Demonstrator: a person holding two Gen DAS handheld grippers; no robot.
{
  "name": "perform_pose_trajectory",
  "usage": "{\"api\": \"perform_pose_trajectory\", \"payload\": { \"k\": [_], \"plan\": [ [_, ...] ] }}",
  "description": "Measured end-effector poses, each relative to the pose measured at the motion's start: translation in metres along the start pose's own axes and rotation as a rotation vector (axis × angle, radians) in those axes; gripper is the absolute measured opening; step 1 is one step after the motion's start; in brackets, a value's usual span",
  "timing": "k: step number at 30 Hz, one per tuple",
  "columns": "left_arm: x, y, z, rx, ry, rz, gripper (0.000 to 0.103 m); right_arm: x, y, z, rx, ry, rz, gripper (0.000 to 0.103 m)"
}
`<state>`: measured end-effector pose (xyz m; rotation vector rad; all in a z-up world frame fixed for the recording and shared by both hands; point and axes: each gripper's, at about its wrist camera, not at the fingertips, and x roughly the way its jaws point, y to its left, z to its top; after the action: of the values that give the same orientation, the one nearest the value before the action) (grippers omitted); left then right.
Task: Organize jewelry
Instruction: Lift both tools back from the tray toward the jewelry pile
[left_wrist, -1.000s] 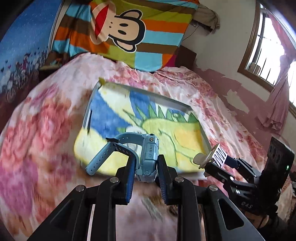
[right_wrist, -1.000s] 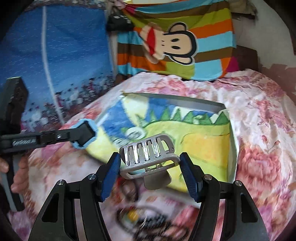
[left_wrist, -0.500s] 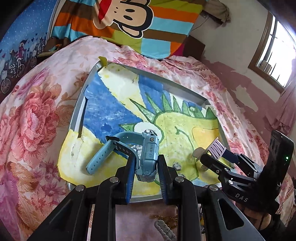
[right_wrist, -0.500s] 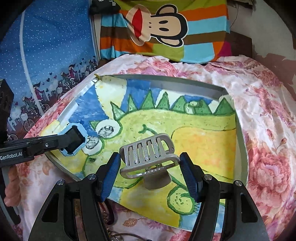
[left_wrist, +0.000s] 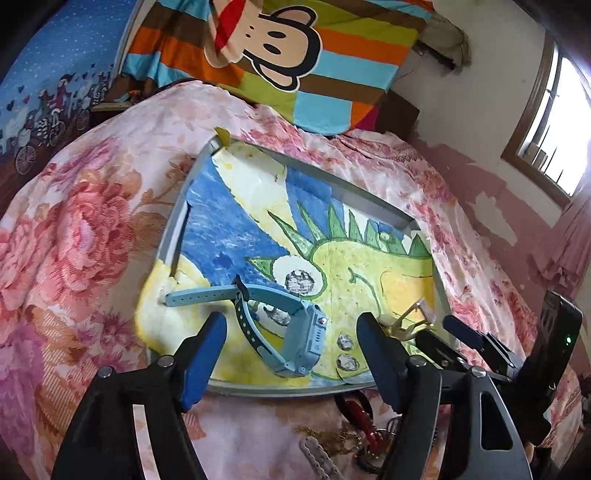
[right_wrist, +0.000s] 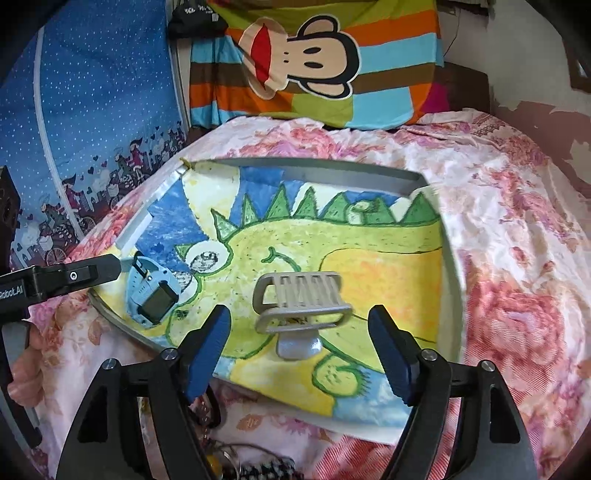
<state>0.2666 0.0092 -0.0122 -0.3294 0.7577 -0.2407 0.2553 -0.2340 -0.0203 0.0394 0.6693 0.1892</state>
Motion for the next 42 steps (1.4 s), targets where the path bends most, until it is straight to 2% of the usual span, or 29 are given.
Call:
{"api": "perform_pose_trajectory", "payload": {
  "k": [3,5,8,11,22,32,42],
  "plan": [
    [-0.018,-0.003,-0.003,0.003,-0.034,0.014,0.083,-0.025,-0.003,0.000,0.008,-0.046,0.001,0.085],
    [-0.035,-0.007,-0.008,0.006,-0.075,0.033,0.096,-0.041,-0.004,-0.002,0.011,-0.078,0.003,0.089],
    [-0.057,-0.013,-0.014,0.016,-0.124,0.041,0.102,-0.074,-0.002,-0.007,0.010,-0.137,-0.003,0.094],
    [-0.082,-0.021,-0.022,0.034,-0.166,0.081,0.103,-0.106,0.001,-0.014,0.009,-0.199,-0.001,0.102],
    [-0.156,-0.038,-0.070,0.134,-0.251,0.158,0.103,-0.184,0.016,-0.048,-0.004,-0.273,-0.001,0.102],
    [-0.197,-0.047,-0.113,0.202,-0.252,0.196,0.103,-0.229,0.026,-0.082,-0.020,-0.274,-0.015,0.102],
    [-0.203,-0.041,-0.154,0.237,-0.207,0.206,0.103,-0.240,0.026,-0.121,-0.008,-0.210,-0.030,0.102]
  ]
}}
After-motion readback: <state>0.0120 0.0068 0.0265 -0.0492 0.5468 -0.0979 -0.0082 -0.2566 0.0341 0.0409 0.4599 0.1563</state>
